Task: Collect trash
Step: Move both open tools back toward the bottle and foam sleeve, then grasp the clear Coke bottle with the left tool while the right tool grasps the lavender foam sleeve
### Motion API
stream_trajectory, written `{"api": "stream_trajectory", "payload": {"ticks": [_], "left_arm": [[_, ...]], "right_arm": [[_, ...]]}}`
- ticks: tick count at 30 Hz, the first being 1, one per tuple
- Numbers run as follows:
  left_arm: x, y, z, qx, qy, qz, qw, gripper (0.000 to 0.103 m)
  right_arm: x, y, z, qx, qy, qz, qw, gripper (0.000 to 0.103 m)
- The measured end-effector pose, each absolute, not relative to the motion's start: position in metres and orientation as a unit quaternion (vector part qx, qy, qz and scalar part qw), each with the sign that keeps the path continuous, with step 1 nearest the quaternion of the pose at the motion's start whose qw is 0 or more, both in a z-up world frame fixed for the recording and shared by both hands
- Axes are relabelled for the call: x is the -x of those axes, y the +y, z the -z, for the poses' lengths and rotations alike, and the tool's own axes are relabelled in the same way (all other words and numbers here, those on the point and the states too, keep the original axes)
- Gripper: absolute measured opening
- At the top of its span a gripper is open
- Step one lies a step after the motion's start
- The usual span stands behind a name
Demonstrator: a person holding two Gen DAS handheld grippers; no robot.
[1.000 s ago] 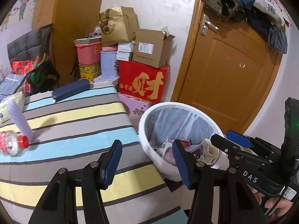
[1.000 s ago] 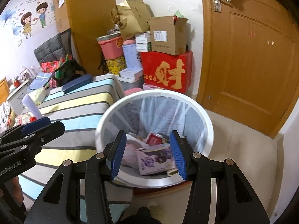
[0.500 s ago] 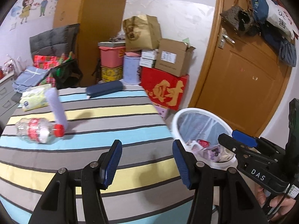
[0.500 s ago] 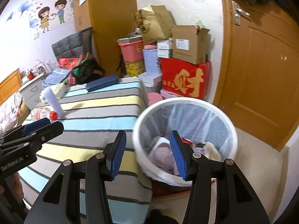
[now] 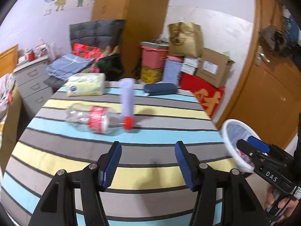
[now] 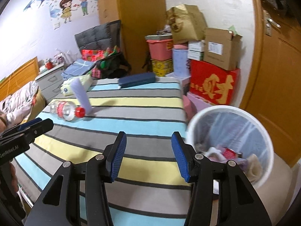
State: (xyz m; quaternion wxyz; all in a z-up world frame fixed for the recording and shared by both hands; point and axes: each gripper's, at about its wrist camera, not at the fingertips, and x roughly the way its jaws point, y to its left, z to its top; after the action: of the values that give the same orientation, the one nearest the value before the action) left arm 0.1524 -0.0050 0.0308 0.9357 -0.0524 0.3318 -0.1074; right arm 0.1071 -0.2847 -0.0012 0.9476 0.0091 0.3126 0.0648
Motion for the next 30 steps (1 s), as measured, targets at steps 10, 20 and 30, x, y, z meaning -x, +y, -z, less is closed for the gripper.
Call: {"api": "stream_trajectory", "payload": {"ticks": [10,20,30], "left_arm": [[-0.181,0.052,-0.017,0.089,0.348,0.057,0.932,0.065],[-0.242,0.078,-0.006,0.136,0.373,0.036,0.917,0.08],[-0.303,0.09,0.016,0.19,0.409,0.003,0.893,0.08]], "right_arm": [[-0.13,-0.251,0.007,0.007,0.324,-0.1,0.941,0.053],[-0.164,-0.229,0.013,0.014,0.338,-0.129,0.932,0.054],[-0.19,-0.218,0.013,0.019,0.343,-0.146,0.928,0.054]]}}
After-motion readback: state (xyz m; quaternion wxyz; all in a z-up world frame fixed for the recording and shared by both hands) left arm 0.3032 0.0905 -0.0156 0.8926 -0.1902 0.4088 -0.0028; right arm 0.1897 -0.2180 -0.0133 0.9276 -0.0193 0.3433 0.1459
